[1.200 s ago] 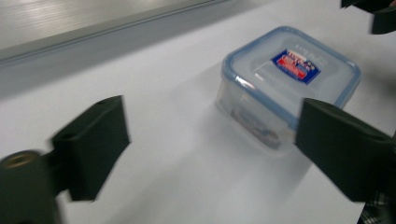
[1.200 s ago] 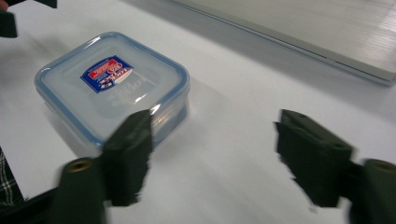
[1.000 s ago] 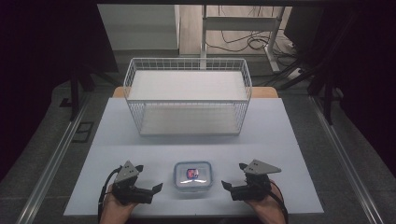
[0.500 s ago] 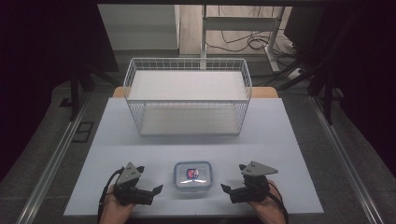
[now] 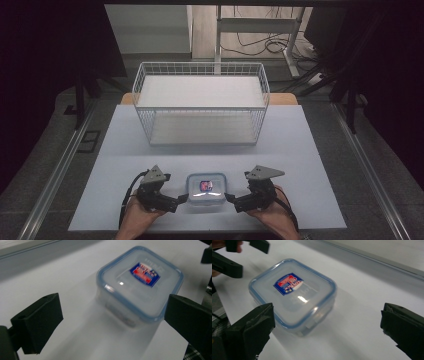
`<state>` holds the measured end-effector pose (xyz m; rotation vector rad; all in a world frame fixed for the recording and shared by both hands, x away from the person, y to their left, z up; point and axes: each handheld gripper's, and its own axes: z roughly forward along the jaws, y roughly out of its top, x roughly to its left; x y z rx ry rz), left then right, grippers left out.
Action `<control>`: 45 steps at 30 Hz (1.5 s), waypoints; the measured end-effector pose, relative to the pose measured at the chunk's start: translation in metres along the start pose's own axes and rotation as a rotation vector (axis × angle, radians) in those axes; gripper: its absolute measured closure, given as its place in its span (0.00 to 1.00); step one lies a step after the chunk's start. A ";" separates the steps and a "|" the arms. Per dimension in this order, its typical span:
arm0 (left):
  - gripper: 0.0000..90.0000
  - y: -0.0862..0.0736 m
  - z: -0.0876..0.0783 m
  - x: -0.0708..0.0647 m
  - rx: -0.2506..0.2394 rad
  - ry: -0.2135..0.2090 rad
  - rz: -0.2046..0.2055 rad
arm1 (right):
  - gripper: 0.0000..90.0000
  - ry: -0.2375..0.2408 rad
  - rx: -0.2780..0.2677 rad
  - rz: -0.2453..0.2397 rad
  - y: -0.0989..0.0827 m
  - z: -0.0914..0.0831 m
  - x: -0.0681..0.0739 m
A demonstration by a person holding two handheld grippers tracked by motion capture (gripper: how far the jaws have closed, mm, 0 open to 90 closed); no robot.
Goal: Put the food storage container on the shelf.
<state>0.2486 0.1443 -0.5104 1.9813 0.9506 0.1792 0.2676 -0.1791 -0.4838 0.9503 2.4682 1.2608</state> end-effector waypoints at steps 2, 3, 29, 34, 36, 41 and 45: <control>0.02 0.007 0.006 -0.001 0.008 -0.016 0.005 | 0.00 0.005 0.025 -0.005 0.004 0.007 0.001; 0.02 0.010 0.010 -0.001 0.013 -0.023 0.007 | 0.00 0.012 0.040 -0.002 0.006 0.010 0.001; 0.24 -0.004 0.024 -0.002 0.074 -0.190 -0.072 | 0.28 0.232 0.151 0.116 -0.003 0.035 -0.001; 0.33 -0.007 0.019 -0.007 0.070 -0.181 -0.068 | 0.39 0.237 0.143 0.110 -0.005 0.027 -0.002; 0.36 -0.008 0.016 -0.007 0.053 -0.178 -0.076 | 0.41 0.238 0.141 0.111 -0.005 0.026 -0.003; 0.43 -0.009 0.013 -0.006 0.046 -0.184 -0.086 | 0.49 0.260 0.134 0.139 -0.007 0.021 -0.008; 0.53 -0.011 0.009 -0.001 0.029 -0.225 -0.133 | 0.57 0.280 0.114 0.173 -0.008 0.016 -0.011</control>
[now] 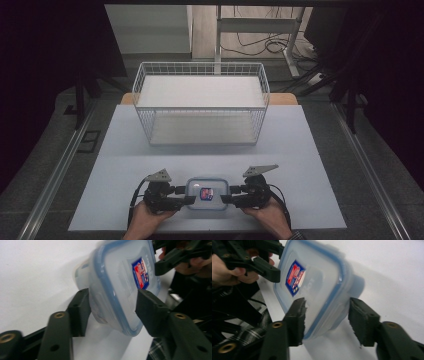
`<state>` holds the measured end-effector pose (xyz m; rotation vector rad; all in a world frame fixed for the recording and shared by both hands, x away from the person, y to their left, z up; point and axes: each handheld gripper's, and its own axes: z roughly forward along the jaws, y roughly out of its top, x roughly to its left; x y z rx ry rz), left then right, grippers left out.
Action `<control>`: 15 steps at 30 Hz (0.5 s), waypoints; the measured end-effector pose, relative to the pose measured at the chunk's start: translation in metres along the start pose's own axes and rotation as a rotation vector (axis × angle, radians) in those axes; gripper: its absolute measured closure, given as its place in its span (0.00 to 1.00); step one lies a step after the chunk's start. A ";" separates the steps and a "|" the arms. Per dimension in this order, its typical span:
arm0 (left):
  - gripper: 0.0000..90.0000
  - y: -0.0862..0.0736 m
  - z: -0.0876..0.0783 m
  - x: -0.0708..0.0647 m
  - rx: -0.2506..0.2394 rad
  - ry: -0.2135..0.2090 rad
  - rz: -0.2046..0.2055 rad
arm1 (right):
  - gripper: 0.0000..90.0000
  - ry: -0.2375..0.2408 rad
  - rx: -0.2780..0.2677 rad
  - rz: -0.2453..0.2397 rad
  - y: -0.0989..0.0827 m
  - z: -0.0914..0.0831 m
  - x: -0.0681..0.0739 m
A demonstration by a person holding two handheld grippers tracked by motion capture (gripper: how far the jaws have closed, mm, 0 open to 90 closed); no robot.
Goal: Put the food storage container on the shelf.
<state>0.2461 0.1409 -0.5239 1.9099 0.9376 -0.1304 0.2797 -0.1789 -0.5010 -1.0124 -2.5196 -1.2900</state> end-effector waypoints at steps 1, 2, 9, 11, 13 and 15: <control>0.54 0.000 0.000 0.000 -0.001 -0.002 -0.004 | 0.58 0.005 -0.002 0.011 0.000 0.000 0.000; 0.54 0.000 -0.001 0.000 -0.002 -0.004 -0.005 | 0.58 0.005 -0.002 0.015 0.000 -0.001 0.000; 0.58 -0.004 -0.004 0.003 -0.020 -0.037 -0.018 | 0.60 0.021 -0.003 0.045 -0.002 -0.002 -0.001; 0.59 -0.005 -0.005 0.003 -0.022 -0.041 -0.021 | 0.60 0.018 -0.006 0.049 -0.004 -0.002 0.000; 0.61 -0.007 -0.006 0.004 -0.021 -0.051 -0.030 | 0.60 0.016 -0.011 0.061 -0.006 -0.002 0.000; 0.62 -0.008 -0.006 0.003 -0.028 -0.052 -0.039 | 0.63 0.007 -0.015 0.085 -0.007 -0.002 0.001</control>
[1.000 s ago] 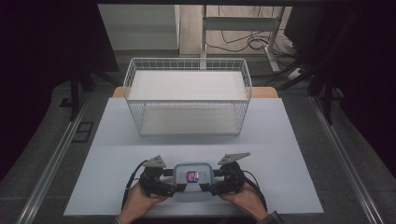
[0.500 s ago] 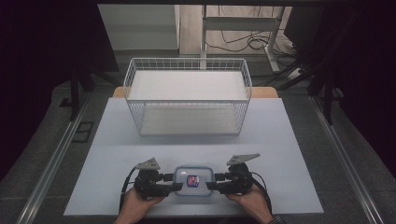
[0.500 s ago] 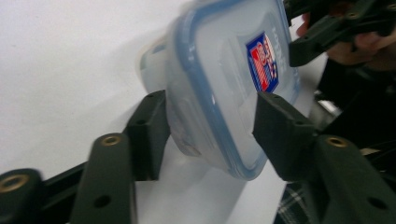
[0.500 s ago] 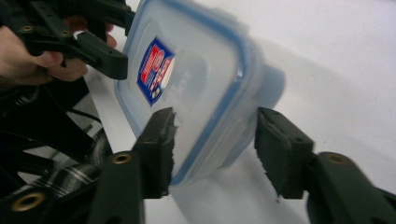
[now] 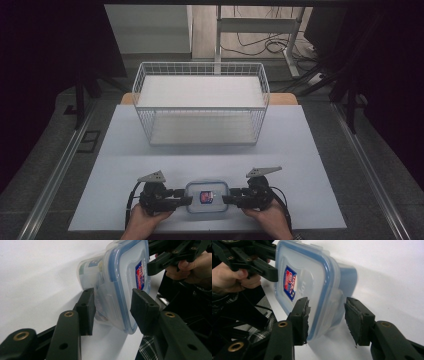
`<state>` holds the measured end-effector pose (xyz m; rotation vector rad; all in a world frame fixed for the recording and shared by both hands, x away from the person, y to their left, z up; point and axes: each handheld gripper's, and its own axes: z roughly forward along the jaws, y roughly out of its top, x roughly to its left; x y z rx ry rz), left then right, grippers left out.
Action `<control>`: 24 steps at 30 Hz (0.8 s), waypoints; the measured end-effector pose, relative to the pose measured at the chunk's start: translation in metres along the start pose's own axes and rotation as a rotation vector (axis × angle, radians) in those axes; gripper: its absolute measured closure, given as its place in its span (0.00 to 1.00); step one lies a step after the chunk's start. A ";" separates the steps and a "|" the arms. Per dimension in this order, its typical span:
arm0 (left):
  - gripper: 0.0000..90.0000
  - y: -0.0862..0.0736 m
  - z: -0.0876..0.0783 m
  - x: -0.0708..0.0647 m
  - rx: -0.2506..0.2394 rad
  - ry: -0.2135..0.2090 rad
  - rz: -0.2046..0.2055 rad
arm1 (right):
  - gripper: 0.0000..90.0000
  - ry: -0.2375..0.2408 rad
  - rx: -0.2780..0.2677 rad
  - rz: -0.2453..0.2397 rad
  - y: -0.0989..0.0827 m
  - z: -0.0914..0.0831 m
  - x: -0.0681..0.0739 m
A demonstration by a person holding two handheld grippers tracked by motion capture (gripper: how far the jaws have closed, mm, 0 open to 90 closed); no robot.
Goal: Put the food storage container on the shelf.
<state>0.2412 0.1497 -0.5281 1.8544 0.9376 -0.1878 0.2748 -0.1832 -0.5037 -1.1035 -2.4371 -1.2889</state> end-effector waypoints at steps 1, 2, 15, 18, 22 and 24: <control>0.62 0.000 0.000 0.000 -0.003 0.005 -0.008 | 0.63 0.000 0.000 0.000 0.000 0.000 0.000; 0.62 0.001 -0.001 -0.001 -0.008 0.013 -0.007 | 0.71 -0.010 -0.018 0.004 0.000 -0.002 0.001; 0.73 -0.002 -0.009 0.004 -0.054 0.010 -0.037 | 0.70 -0.008 0.009 -0.004 0.001 0.001 0.003; 0.67 -0.004 -0.007 0.005 -0.041 0.010 -0.048 | 0.71 -0.025 0.018 -0.017 0.000 0.002 0.004; 0.65 -0.006 -0.005 0.007 -0.026 0.001 -0.055 | 0.71 -0.037 0.017 -0.024 0.000 0.002 0.006; 0.62 -0.007 -0.003 0.008 -0.014 -0.006 -0.066 | 0.71 -0.051 0.016 -0.033 0.000 0.001 0.006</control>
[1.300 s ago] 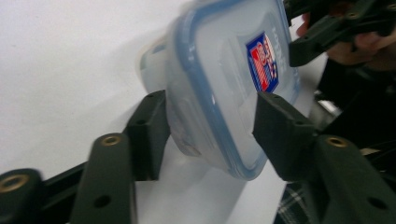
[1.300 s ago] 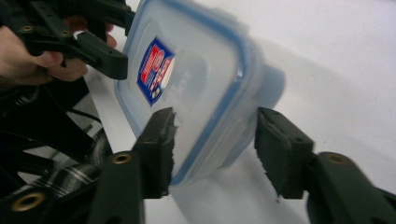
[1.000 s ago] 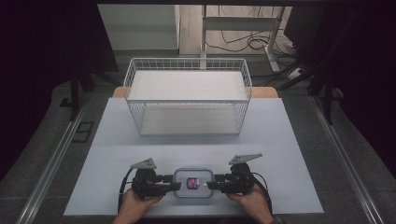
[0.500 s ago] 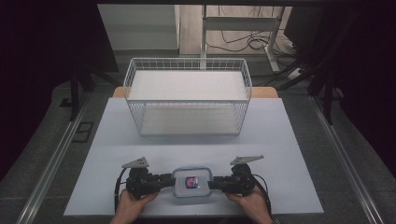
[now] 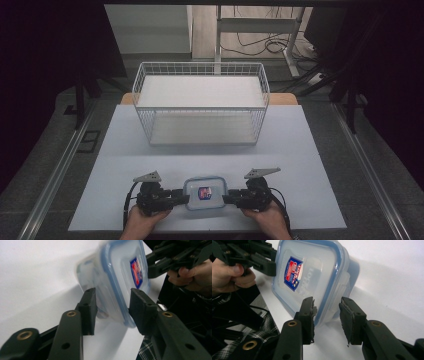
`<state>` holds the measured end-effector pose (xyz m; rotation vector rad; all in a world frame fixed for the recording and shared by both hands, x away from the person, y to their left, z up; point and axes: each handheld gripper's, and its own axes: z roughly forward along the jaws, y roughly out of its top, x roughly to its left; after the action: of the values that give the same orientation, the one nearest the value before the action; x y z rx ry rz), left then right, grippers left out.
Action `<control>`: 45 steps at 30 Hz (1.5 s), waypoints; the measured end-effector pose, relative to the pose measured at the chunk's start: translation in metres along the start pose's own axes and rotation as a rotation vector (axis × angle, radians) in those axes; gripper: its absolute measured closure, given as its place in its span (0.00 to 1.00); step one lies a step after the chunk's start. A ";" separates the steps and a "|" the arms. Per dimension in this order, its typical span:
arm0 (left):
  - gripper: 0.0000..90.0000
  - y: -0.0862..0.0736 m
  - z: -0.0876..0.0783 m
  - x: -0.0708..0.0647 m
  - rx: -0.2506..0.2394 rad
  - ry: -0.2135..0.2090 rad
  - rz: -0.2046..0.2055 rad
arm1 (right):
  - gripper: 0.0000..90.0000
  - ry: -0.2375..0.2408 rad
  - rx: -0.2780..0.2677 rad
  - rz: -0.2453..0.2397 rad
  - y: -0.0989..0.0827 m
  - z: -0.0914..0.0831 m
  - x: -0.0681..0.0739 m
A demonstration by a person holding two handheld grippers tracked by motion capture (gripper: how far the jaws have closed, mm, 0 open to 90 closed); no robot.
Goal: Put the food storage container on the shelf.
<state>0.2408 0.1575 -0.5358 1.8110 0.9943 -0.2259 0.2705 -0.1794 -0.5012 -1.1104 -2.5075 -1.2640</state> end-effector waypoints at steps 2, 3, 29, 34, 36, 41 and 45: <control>0.62 0.000 0.000 0.000 0.001 0.000 0.003 | 0.71 -0.003 -0.001 -0.002 0.000 0.000 0.000; 0.62 0.000 0.000 0.000 0.001 0.001 0.006 | 0.71 -0.004 0.000 -0.004 0.000 0.000 0.000; 0.66 0.004 -0.001 -0.002 0.008 0.044 0.033 | 0.74 -0.008 -0.027 0.019 0.002 0.001 -0.001; 0.50 0.007 0.005 0.002 0.014 0.035 0.023 | 0.76 -0.032 -0.018 -0.003 0.003 0.005 0.000; 0.50 0.008 0.004 0.002 0.010 0.030 0.017 | 0.75 -0.038 -0.015 -0.011 0.003 0.005 0.001; 0.62 0.007 0.001 0.004 0.006 0.005 0.012 | 0.74 -0.009 -0.012 -0.003 0.002 0.005 -0.001; 0.63 0.007 0.002 0.004 0.004 -0.005 0.015 | 0.66 0.007 -0.032 0.010 0.004 0.006 -0.004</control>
<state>0.2491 0.1573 -0.5341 1.8201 0.9770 -0.2224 0.2770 -0.1756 -0.5043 -1.1213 -2.4826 -1.3073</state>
